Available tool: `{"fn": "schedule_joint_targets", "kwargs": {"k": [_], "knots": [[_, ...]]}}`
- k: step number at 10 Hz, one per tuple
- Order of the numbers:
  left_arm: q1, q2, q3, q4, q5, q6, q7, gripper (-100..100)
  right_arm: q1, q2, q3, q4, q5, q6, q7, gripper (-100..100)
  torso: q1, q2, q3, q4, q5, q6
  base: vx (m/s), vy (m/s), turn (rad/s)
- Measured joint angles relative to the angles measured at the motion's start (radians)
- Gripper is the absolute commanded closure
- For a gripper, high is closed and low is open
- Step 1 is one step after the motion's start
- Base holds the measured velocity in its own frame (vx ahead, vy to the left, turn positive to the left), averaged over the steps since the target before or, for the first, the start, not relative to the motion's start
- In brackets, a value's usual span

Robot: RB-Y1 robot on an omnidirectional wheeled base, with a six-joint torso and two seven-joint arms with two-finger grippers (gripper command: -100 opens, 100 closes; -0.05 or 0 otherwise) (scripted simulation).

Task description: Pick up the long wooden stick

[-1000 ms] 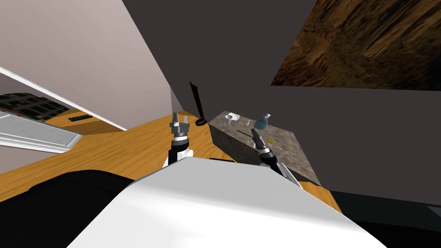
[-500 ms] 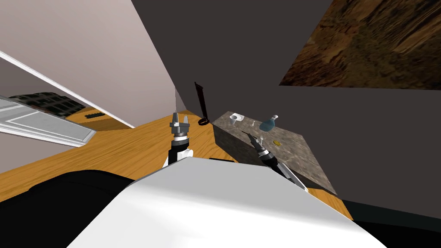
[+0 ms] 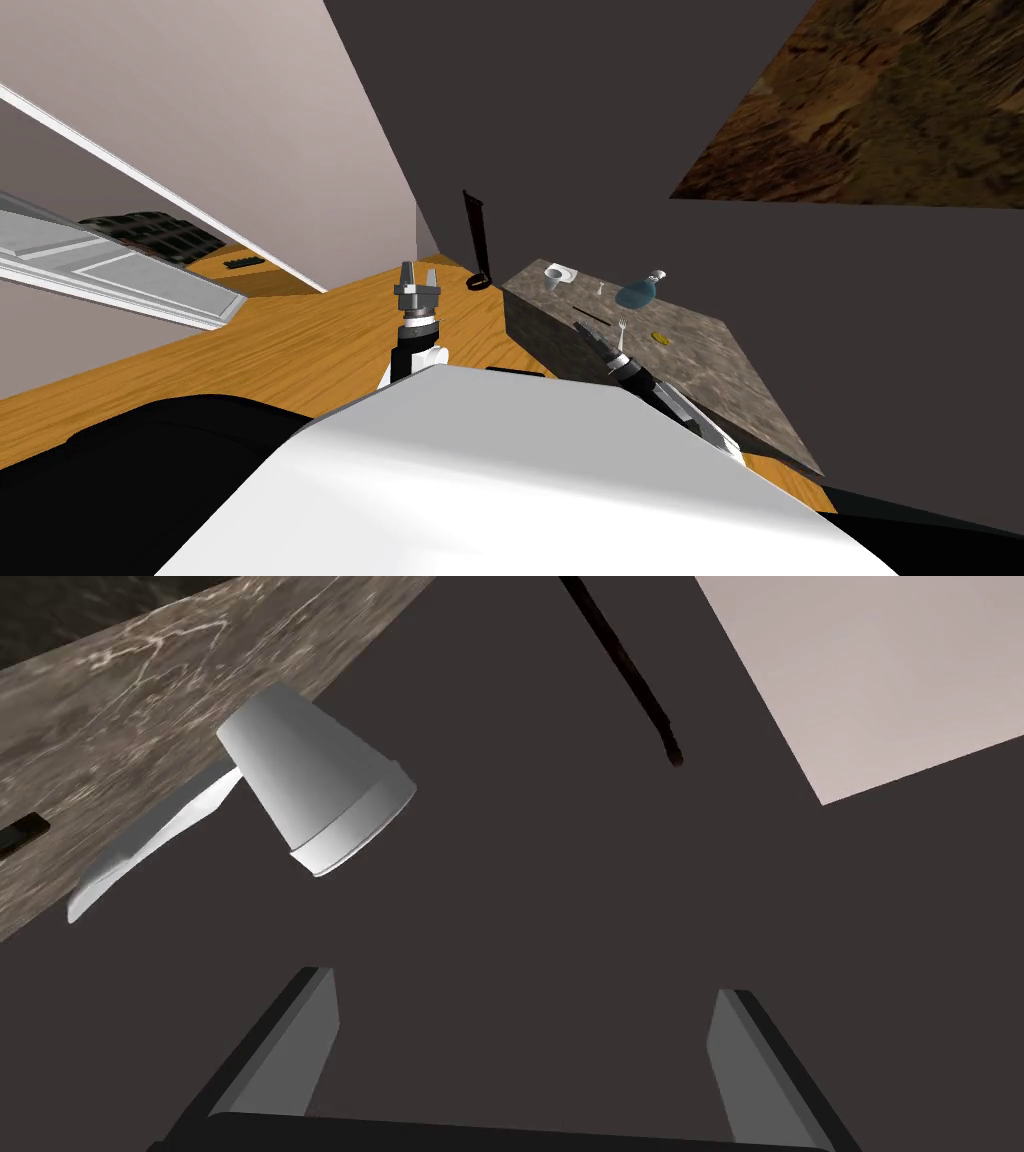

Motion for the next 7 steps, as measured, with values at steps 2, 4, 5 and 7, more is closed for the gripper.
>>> {"fn": "schedule_joint_targets", "kwargs": {"k": [2,4,5,7], "knots": [[0.0,0.0,0.0,0.0,0.0,0.0,0.0,0,-0.004,-0.066,0.013,0.043,0.016,0.004,-0.001,-100,0.0,-0.001,0.0,0.0,0.0,0.0,-0.001,0.105,0.08],[0.0,0.0,0.0,0.0,0.0,0.0,0.0,0,0.004,-0.133,0.027,0.079,0.034,0.003,0.004,-100,0.0,-0.001,0.0,0.0,0.0,0.0,0.006,0.112,0.088],[0.0,0.0,0.0,0.0,0.0,0.0,0.0,0,0.001,-0.166,0.041,0.097,0.047,0.01,0.005,-100,0.002,-0.001,-0.001,0.0,0.0,0.0,0.0,0.105,0.053],[0.0,0.0,0.0,0.0,0.0,0.0,0.0,0,0.0,-0.208,0.054,0.126,0.059,0.012,0.012,-100,-0.003,0.0,0.0,0.0,-0.001,0.0,0.0,0.057,0.056]]}}
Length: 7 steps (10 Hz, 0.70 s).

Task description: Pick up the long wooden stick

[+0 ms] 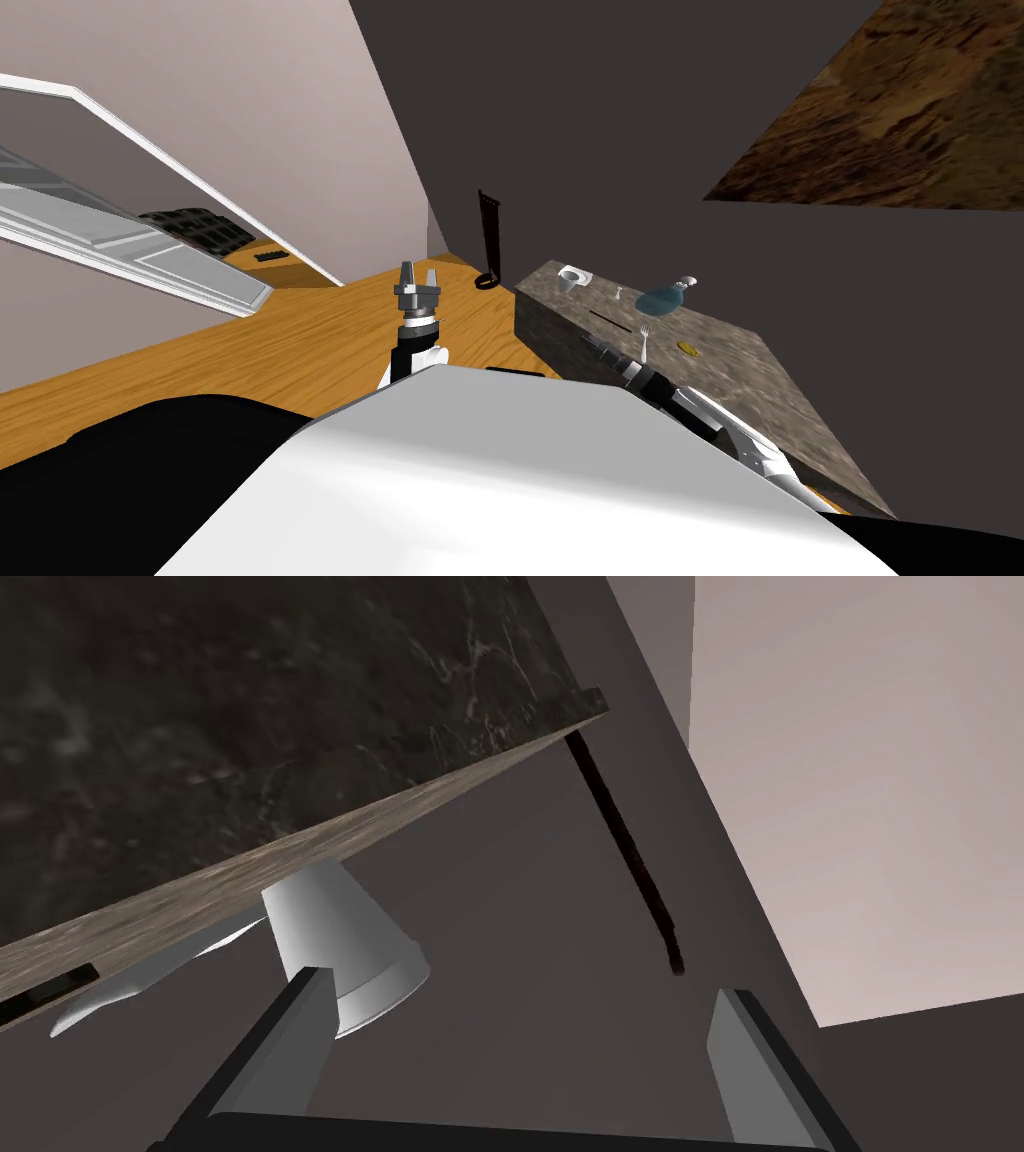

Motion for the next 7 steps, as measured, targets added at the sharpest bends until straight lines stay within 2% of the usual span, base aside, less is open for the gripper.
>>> {"fn": "schedule_joint_targets", "kwargs": {"k": [1,3,7], "knots": [[0.0,0.0,0.0,0.0,0.0,0.0,0.0,0,0.014,-0.029,0.002,0.021,0.008,-0.012,0.007,-100,0.001,0.0,0.0,0.0,0.0,0.0,0.006,0.085,0.056],[0.0,0.0,0.0,0.0,0.0,0.0,0.0,0,0.002,-0.07,0.028,0.096,0.031,-0.027,0.02,-100,0.003,0.0,0.0,0.0,0.0,0.0,0.003,0.104,0.079],[0.0,0.0,0.0,0.0,0.0,0.0,0.0,0,0.014,-0.181,0.043,0.137,0.051,-0.021,0.014,-100,0.002,-0.001,0.0,0.0,0.001,0.0,0.01,0.086,0.064]]}}
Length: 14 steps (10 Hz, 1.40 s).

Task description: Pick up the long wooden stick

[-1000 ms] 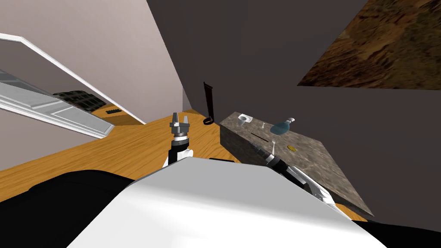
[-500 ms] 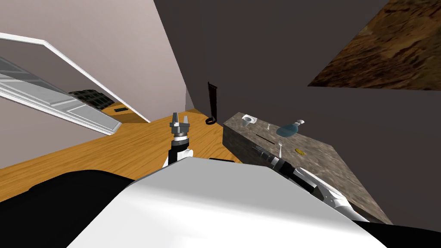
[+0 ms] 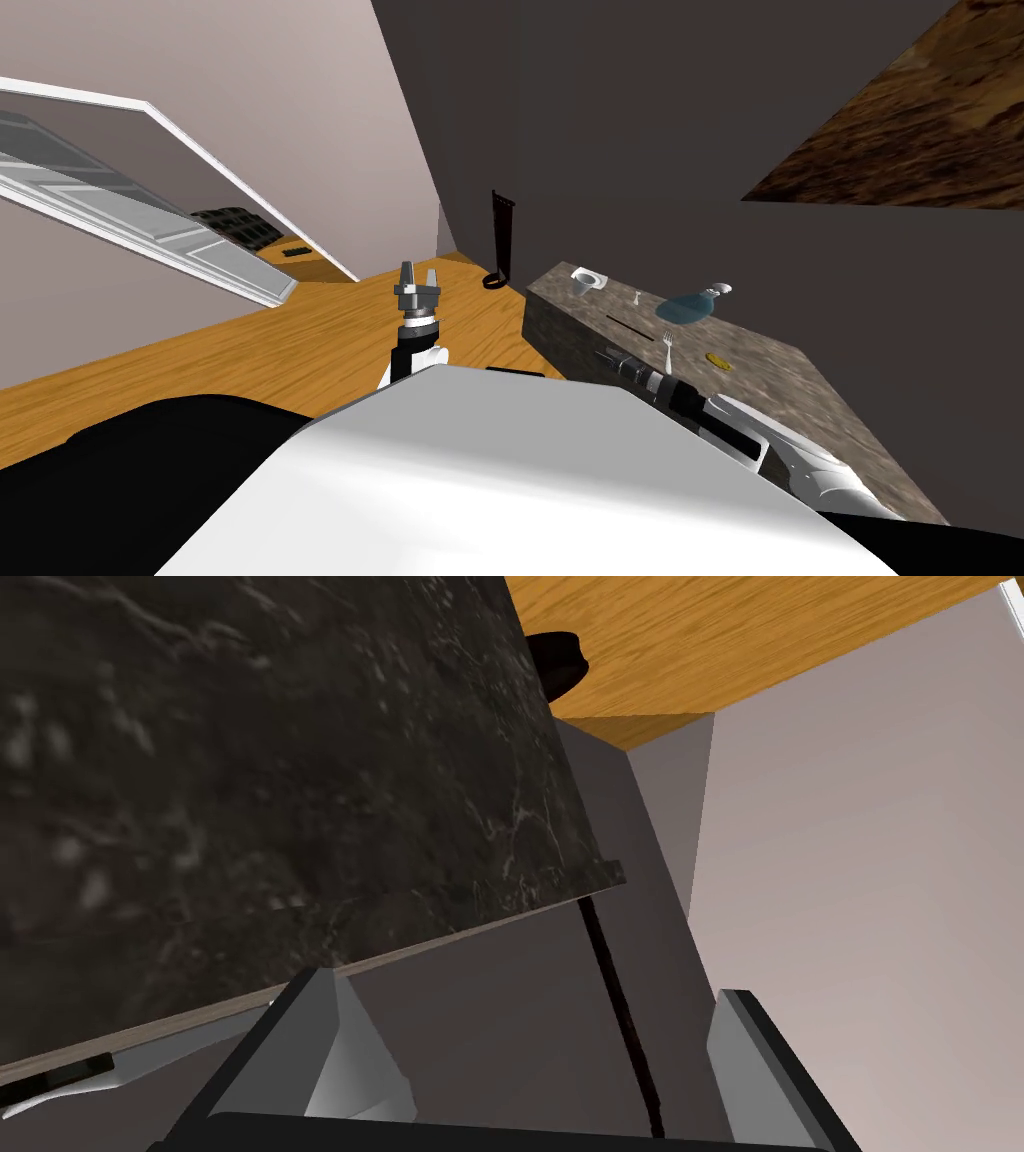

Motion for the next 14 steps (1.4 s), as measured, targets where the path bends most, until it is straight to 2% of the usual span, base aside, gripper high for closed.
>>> {"fn": "schedule_joint_targets", "kwargs": {"k": [1,3,4,5,6,8,9,10,11,12,14], "knots": [[0.0,0.0,0.0,0.0,0.0,0.0,0.0,0,0.022,-0.032,0.002,0.017,0.009,-0.006,0.011,-100,0.001,0.0,0.0,0.0,0.0,0.0,0.013,0.093,0.044],[0.0,0.0,0.0,0.0,0.0,0.0,0.0,0,0.014,-0.096,0.021,0.08,0.027,-0.024,0.015,-100,0.002,-0.001,0.0,0.0,0.0,-0.001,0.015,0.112,0.086],[0.0,0.0,0.0,0.0,0.0,0.0,0.0,0,0.009,-0.112,0.035,0.099,0.039,-0.024,0.019,-100,0.001,0.0,0.0,0.0,0.0,0.0,0.015,0.095,0.098],[0.0,0.0,0.0,0.0,0.0,0.0,0.0,0,0.037,-0.149,0.036,0.099,0.046,-0.013,0.023,-100,0.001,0.0,0.0,0.0,0.0,0.0,0.015,0.069,0.049],[0.0,0.0,0.0,0.0,0.0,0.0,0.0,0,0.026,-0.167,0.05,0.122,0.057,-0.012,0.024,-100,-0.001,0.0,0.0,0.0,0.0,0.0,0.034,0.111,0.091],[0.0,0.0,0.0,0.0,0.0,0.0,0.0,0,0.041,-0.219,0.065,0.158,0.075,-0.016,0.034,-100,0.0,-0.001,0.0,0.0,0.0,0.0,0.024,0.088,0.087],[0.0,0.0,0.0,0.0,0.0,0.0,0.0,0,0.062,-0.251,0.069,0.17,0.084,-0.015,0.043,-100,0.0,0.0,0.0,0.0,0.0,0.0,0.027,0.068,0.044],[0.0,0.0,0.0,0.0,0.0,0.0,0.0,0,0.044,-0.258,0.086,0.208,0.098,-0.024,0.049,-100,-0.001,-0.001,0.0,0.0,0.0,0.0,0.036,0.069,0.103],[0.0,0.0,0.0,0.0,0.0,0.0,0.0,0,0.044,-0.276,0.101,0.251,0.112,-0.038,0.058,-100,-0.001,-0.001,-0.001,0.0,0.0,0.0,0.035,0.056,0.052],[0.0,0.0,0.0,0.0,0.0,0.0,0.0,0,0.05,-0.299,0.107,0.256,0.118,-0.037,0.058,-100,-0.002,-0.001,-0.001,0.0,0.0,0.0,0.049,0.07,0.081],[0.0,0.0,0.0,0.0,0.0,0.0,0.0,0,0.085,-0.37,0.122,0.293,0.136,-0.041,0.064,-100,0.0,-0.004,-0.002,-0.001,0.0,0.0,0.1,0.094,0.161]]}}
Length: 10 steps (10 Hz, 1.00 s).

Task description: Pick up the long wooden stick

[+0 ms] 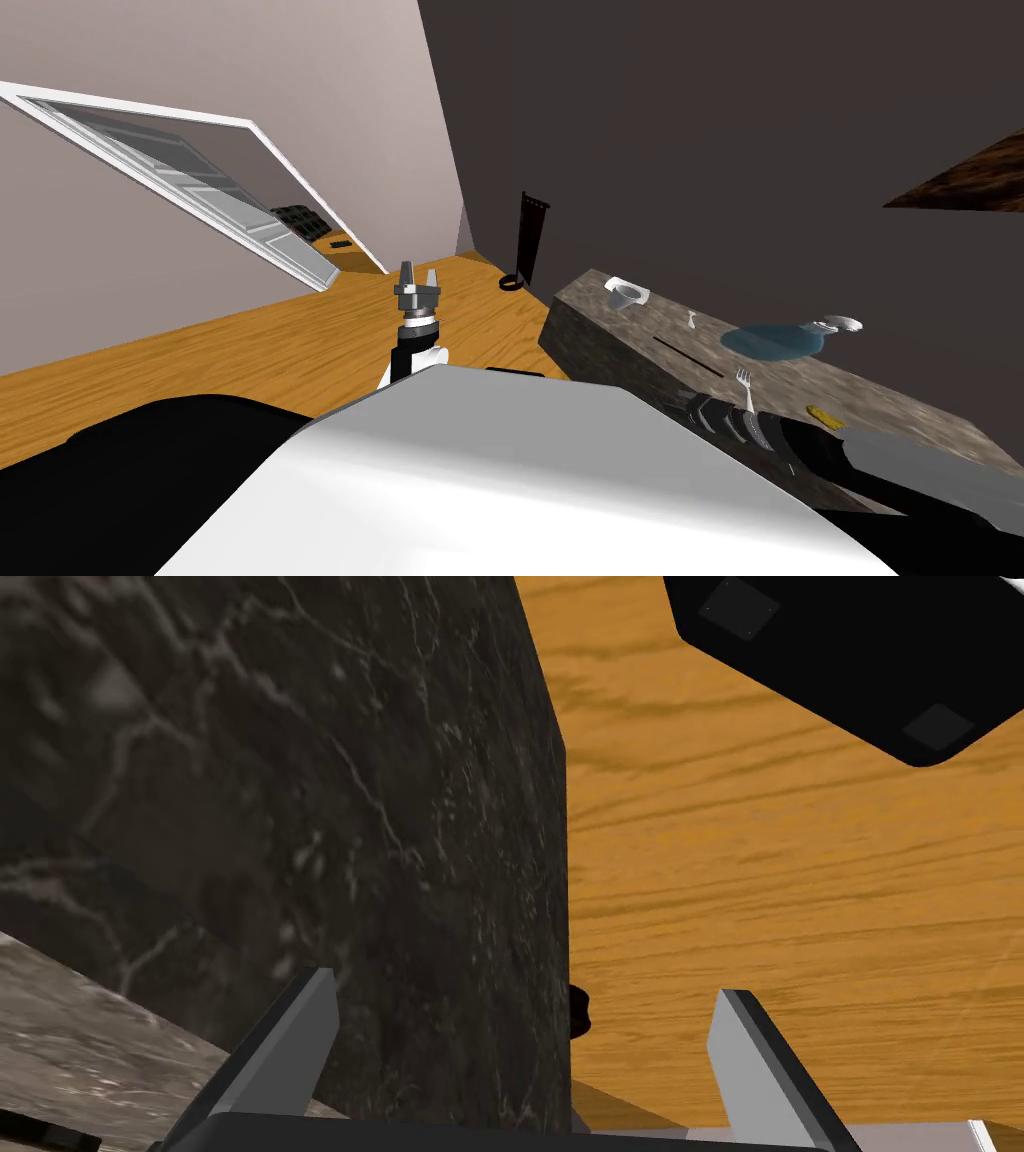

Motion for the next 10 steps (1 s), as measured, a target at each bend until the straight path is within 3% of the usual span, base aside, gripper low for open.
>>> {"fn": "schedule_joint_targets", "kwargs": {"k": [1,3,4,6,7,9,10], "knots": [[0.0,0.0,0.0,0.0,0.0,0.0,0.0,0,-0.011,-0.022,0.03,0.049,0.028,-0.013,0.008,-100,0.0,-0.002,-0.001,-0.001,0.0,0.0,0.095,0.057,0.051],[0.0,0.0,0.0,0.0,0.0,0.0,0.0,0,0.013,-0.076,0.048,0.067,0.043,-0.01,0.01,-100,-0.003,-0.001,-0.001,0.0,-0.001,0.0,0.107,0.031,0.135],[0.0,0.0,0.0,0.0,0.0,0.0,0.0,0,0.049,-0.117,0.057,0.054,0.048,0.007,0.008,-100,-0.004,-0.003,-0.002,-0.001,-0.001,0.0,0.107,-0.017,0.057],[0.0,0.0,0.0,0.0,0.0,0.0,0.0,0,0.031,-0.109,0.078,0.102,0.071,-0.008,0.021,-100,-0.007,0.001,0.0,0.0,-0.002,0.001,0.055,-0.029,0.037],[0.0,0.0,0.0,0.0,0.0,0.0,0.0,0,0.056,-0.136,0.084,0.089,0.071,0.0,0.017,-100,-0.008,0.001,0.001,0.0,-0.002,0.0,0.079,-0.039,0.082],[0.0,0.0,0.0,0.0,0.0,0.0,0.0,0,0.053,-0.145,0.106,0.136,0.091,-0.02,0.026,-100,-0.009,-0.002,-0.001,0.0,-0.002,0.0,0.157,-0.065,0.151],[0.0,0.0,0.0,0.0,0.0,0.0,0.0,0,0.088,-0.167,0.118,0.123,0.092,-0.008,0.028,-100,-0.011,-0.006,-0.004,-0.001,-0.003,0.0,0.149,-0.072,0.064]]}}
